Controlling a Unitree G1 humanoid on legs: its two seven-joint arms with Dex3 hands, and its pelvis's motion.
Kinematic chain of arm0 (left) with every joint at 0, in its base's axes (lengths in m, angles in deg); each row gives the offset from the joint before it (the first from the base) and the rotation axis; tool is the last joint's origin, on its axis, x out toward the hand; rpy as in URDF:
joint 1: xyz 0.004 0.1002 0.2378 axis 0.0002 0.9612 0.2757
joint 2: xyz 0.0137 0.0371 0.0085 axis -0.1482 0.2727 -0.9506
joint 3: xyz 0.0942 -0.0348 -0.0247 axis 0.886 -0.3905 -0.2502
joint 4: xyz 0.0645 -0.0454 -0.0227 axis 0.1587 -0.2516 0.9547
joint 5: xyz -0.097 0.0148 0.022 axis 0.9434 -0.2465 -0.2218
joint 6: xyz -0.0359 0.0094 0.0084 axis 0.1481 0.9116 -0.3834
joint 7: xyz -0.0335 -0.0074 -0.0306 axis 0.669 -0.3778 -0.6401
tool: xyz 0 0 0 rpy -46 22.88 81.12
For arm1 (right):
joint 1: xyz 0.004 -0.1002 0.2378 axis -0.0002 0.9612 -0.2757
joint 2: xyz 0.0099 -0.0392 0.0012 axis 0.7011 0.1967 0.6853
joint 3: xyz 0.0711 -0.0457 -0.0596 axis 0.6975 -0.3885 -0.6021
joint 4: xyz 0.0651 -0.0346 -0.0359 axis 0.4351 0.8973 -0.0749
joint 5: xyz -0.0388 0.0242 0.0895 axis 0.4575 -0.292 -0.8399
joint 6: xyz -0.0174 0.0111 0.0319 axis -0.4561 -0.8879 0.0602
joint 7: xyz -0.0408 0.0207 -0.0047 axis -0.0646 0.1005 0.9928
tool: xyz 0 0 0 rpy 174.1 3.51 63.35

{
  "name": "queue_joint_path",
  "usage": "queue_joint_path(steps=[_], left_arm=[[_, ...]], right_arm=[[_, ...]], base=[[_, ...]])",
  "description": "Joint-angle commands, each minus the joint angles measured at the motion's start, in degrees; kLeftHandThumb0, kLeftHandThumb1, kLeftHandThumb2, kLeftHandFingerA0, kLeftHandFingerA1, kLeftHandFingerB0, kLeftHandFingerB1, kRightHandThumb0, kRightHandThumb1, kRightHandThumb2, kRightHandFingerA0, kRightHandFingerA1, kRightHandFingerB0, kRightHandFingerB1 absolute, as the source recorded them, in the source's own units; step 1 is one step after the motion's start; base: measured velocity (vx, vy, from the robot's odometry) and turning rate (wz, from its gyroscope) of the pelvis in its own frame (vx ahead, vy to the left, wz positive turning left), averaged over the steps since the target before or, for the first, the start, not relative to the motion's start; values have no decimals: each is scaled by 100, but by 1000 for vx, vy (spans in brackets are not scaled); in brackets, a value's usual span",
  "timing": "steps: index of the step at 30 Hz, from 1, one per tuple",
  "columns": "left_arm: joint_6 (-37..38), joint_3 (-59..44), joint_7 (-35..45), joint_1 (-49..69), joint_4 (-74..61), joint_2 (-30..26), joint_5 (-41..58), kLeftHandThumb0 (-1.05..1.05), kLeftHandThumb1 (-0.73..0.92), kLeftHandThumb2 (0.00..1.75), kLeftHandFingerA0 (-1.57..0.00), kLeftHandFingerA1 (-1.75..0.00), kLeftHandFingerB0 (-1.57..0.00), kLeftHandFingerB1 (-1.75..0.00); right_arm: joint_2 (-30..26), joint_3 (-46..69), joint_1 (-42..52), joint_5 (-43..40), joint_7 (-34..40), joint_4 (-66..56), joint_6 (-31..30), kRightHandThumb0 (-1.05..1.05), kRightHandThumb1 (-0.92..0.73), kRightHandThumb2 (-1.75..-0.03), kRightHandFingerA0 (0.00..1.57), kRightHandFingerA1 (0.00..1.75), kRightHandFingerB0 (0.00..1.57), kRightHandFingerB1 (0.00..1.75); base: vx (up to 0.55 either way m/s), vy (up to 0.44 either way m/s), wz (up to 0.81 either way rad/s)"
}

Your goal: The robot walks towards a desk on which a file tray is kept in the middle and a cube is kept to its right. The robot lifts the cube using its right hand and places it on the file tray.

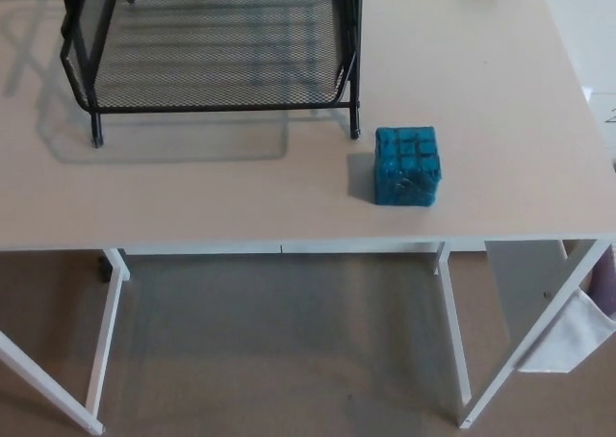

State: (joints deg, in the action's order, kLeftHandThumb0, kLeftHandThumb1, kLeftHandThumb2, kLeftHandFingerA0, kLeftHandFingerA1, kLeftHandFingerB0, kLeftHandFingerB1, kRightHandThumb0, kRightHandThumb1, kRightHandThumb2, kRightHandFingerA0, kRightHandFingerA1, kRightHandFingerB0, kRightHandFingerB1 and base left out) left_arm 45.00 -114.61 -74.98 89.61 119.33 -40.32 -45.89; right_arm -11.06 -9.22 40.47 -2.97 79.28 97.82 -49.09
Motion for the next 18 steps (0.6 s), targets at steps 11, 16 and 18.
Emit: queue_joint_path(steps=[11, 16, 18], left_arm=[[188, 109, -126, 296, 44, 313, -57, -35, 59, 113, -4, -52, 0, -50], [60, 16, -162, 496, -225, 433, 37, -71, 73, 97, -17, -53, -10, -43], [15, 8, -196, 479, -214, 439, 33, -66, 90, 67, -23, -47, -15, -32]], right_arm=[[42, -2555, -3576, 1007, -1977, -978, -2745, -75, -44, -84, 5, 20, 5, 19], [454, -3483, -3834, 1534, -2124, -692, -2962, -80, -47, -85, 6, 35, 10, 23], [566, -3726, -3896, 1708, -2029, -572, -2793, -72, -42, -87, 0, 31, 8, 24]], base=[[2, 2, 1], [0, 0, 0], [0, 0, 0]])
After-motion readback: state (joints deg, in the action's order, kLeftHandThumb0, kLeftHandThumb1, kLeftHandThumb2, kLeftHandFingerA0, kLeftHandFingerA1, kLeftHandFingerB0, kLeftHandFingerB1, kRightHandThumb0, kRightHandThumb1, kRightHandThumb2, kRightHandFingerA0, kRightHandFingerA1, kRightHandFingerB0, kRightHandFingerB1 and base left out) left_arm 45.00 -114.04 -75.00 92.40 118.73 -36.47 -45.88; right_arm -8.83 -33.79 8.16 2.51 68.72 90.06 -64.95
